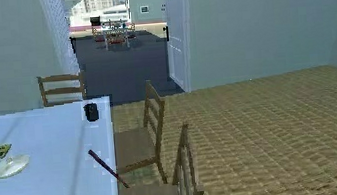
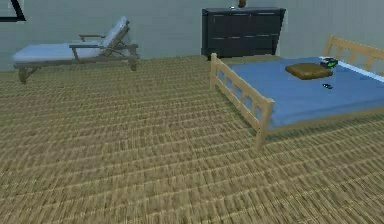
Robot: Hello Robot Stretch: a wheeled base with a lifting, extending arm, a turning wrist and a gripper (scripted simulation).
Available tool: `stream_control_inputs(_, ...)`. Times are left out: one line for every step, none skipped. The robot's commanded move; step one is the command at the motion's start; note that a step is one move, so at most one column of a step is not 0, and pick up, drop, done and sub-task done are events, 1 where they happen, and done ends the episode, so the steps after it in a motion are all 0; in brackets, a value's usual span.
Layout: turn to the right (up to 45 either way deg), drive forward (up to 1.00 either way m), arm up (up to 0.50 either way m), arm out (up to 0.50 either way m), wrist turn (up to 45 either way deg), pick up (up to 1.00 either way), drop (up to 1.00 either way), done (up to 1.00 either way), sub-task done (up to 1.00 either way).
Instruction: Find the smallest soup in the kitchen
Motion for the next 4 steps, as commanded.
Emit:
stream_control_inputs(45.0,0.0,0.0,0.0,0.0,0.0,0.0,0.0,0.0)
stream_control_inputs(45.0,0.0,0.0,0.0,0.0,0.0,0.0,0.0,0.0)
stream_control_inputs(24.0,0.0,0.0,0.0,0.0,0.0,0.0,0.0,0.0)
stream_control_inputs(0.0,0.4,0.0,0.0,0.0,0.0,0.0,0.0,0.0)
